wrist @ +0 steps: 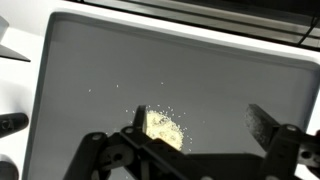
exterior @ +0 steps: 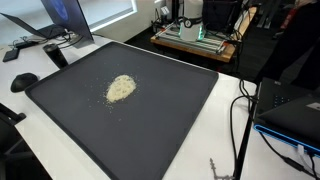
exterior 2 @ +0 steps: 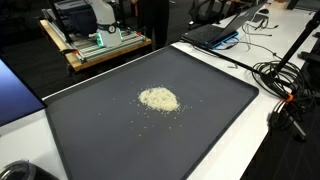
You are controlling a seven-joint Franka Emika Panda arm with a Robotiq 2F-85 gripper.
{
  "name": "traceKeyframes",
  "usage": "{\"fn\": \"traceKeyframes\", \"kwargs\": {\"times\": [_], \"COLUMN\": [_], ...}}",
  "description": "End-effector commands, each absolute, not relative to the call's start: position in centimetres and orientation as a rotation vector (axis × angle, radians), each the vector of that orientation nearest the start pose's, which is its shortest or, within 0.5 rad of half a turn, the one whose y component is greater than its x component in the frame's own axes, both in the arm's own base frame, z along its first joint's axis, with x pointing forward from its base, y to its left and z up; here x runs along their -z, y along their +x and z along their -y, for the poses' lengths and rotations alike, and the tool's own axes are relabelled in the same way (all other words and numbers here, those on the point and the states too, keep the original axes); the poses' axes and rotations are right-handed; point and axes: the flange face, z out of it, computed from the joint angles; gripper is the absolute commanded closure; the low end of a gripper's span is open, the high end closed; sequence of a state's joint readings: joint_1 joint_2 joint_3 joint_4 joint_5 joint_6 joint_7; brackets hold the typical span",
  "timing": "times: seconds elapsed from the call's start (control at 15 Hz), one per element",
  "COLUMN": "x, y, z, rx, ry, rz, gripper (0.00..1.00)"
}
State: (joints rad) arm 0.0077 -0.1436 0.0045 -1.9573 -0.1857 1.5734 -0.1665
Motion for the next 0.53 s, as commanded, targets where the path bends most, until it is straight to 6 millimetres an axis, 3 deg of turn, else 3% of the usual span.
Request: {"fn": "traceKeyframes", "kwargs": {"times": [0.0,0.27,0.47], "x": [-48.6,-44.2,-40.8], "y": [51.5,54.5,56.9], "z": [-0.9,-2.5,-2.4], "rx": [-0.302,-0.232,-0.209], "ry": [-3.318,-3.383,-3.452], "rz": [0.289,0.223,0.107], "gripper": [0.0,0.0,0.0]}}
